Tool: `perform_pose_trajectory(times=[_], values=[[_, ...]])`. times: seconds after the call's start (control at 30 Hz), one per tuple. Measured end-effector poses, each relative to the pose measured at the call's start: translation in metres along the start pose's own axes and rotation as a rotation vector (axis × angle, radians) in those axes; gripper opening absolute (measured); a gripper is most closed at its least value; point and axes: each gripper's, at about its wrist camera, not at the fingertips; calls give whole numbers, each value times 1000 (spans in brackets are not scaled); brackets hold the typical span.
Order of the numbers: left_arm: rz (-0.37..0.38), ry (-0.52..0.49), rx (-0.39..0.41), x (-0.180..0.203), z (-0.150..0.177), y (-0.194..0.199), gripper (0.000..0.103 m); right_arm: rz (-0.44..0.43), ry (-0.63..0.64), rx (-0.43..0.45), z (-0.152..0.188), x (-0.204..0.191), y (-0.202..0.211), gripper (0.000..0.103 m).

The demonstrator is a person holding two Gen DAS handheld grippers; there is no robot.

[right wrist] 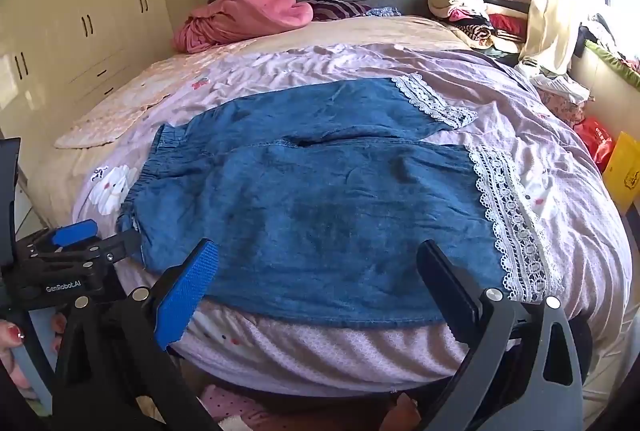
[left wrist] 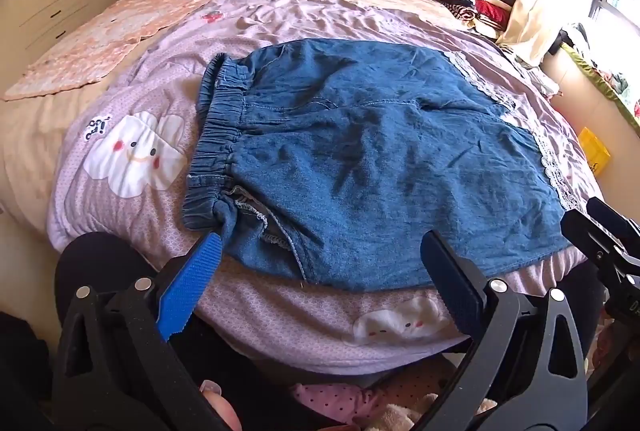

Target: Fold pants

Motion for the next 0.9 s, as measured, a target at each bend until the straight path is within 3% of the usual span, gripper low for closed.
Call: perform_pose_trajectory(times=[0.9], values=[[1,-12,18,0,1,7,94,12,15,7,0,-1,2,99]])
Point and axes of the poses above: each gripper's, at about its wrist camera, not at the fingertips, and y roughly against the way its jaws point, x to its right, z to its underside, and after that the axes turned 10 degrees about -y, right-handed
